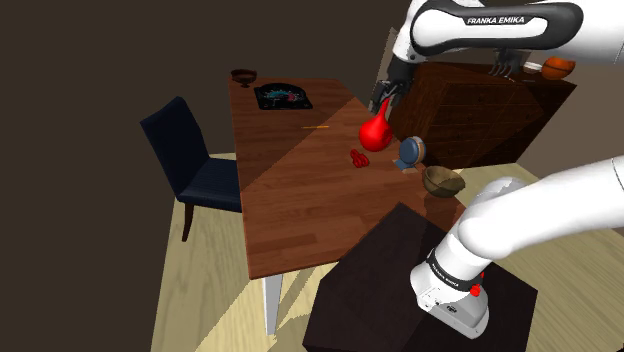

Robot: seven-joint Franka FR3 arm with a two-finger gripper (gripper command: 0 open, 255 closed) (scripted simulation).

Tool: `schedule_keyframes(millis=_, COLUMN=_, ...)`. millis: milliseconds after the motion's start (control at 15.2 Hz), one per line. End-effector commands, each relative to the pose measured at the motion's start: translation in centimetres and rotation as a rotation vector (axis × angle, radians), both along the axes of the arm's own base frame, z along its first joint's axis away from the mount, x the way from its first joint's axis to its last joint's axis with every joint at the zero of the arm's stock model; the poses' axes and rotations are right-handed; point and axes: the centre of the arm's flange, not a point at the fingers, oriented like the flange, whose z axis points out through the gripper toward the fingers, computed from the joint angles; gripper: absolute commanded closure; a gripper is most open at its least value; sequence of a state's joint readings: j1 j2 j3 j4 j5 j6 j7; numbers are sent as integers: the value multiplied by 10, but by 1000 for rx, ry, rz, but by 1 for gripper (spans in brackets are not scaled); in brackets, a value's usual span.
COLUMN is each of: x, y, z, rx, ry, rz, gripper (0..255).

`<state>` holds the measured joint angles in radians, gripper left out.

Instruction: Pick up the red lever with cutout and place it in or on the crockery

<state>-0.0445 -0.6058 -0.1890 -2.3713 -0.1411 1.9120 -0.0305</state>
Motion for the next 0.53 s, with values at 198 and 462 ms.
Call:
schedule_keyframes(millis=198, x=27, y=-39, z=-47, rx=3, ry=12, rz=2, gripper=0)
schedule_keyframes(millis=462, x=49, y=-69, z=-85, rx=6, ry=22, rz=4, gripper=0)
